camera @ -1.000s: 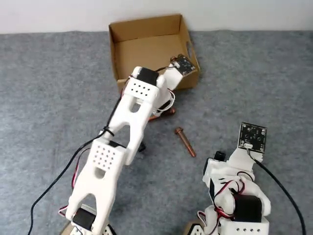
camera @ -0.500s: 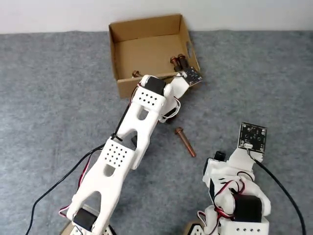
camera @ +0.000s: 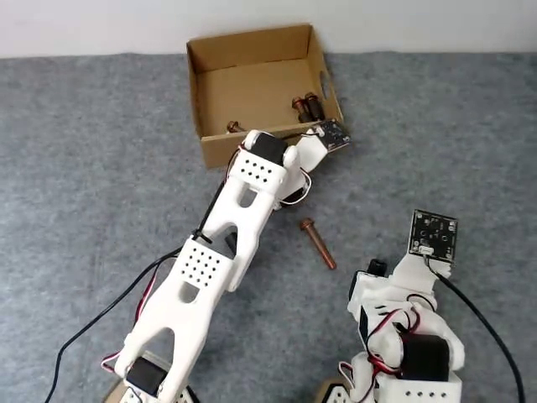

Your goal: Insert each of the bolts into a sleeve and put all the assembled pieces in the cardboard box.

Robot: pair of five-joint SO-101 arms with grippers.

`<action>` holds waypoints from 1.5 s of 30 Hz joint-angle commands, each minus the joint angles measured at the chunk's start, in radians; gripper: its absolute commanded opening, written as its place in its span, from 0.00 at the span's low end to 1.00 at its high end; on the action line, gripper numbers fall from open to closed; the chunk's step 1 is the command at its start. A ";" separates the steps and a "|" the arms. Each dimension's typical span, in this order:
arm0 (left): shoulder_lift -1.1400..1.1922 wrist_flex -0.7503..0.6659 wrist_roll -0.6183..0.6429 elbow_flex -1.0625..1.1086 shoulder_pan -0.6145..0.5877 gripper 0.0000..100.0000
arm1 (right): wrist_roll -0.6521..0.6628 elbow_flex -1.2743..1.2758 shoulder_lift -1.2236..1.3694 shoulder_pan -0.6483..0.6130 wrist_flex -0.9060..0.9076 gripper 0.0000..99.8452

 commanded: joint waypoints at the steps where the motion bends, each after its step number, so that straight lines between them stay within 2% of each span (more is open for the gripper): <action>1: -0.020 0.026 -0.011 -0.033 0.014 0.00 | 0.005 -0.009 -0.005 0.010 -0.018 0.01; 11: -0.170 0.029 0.083 -0.028 0.012 0.00 | 0.005 -0.009 -0.005 0.010 -0.018 0.01; 14: -0.261 0.029 0.083 0.051 0.021 0.00 | 0.005 -0.009 -0.005 0.008 -0.018 0.01; 16: -0.341 0.029 0.109 0.160 0.032 0.00 | 0.005 -0.009 -0.005 0.005 -0.018 0.01; 21: -0.628 0.028 0.285 0.552 0.043 0.00 | 0.003 -0.009 -0.005 0.005 -0.018 0.01; 24: -0.809 0.023 0.318 0.786 0.048 0.00 | 0.003 -0.009 -0.007 0.005 -0.018 0.01; 30: -1.080 0.006 0.416 1.049 0.038 0.00 | 0.003 -0.011 -0.058 -0.004 -0.019 0.01; 36: -1.254 0.006 0.514 1.109 0.038 0.00 | 0.003 0.006 -0.228 -0.104 -0.031 0.01; 45: -1.461 0.008 0.597 1.110 0.043 0.00 | 0.006 0.002 -0.282 -0.120 -0.030 0.01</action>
